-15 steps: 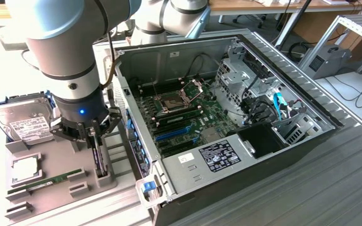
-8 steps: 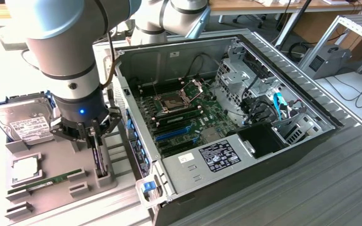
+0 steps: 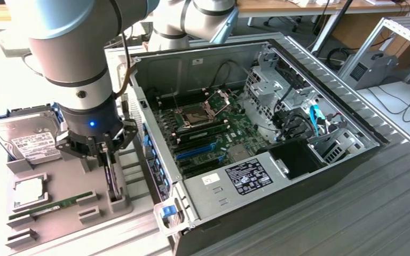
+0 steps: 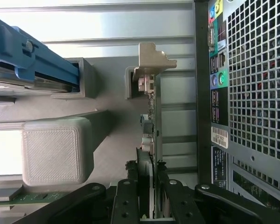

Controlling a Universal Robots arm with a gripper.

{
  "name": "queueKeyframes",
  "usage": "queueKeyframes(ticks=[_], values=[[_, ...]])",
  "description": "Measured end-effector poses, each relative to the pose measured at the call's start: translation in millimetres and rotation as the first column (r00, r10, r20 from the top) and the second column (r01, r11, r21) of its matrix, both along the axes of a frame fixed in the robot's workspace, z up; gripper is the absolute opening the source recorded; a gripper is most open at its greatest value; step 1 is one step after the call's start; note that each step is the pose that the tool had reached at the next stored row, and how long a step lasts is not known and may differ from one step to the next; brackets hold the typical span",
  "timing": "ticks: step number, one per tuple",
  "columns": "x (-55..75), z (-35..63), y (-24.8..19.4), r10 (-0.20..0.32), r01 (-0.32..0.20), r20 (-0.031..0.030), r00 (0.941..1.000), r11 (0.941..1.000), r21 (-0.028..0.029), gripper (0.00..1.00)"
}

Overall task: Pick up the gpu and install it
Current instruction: 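Pick up the gpu and move the gpu toward the slot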

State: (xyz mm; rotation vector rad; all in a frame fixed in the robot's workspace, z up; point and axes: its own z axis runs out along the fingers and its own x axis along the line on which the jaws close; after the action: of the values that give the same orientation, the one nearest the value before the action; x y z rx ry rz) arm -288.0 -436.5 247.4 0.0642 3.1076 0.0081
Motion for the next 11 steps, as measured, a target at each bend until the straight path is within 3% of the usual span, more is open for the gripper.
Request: queueKeyframes(ticks=[11], values=[[0.0, 8.1, 0.1, 0.000, 0.000, -0.0001, 1.0000, 1.0000, -0.0001, 0.26]])
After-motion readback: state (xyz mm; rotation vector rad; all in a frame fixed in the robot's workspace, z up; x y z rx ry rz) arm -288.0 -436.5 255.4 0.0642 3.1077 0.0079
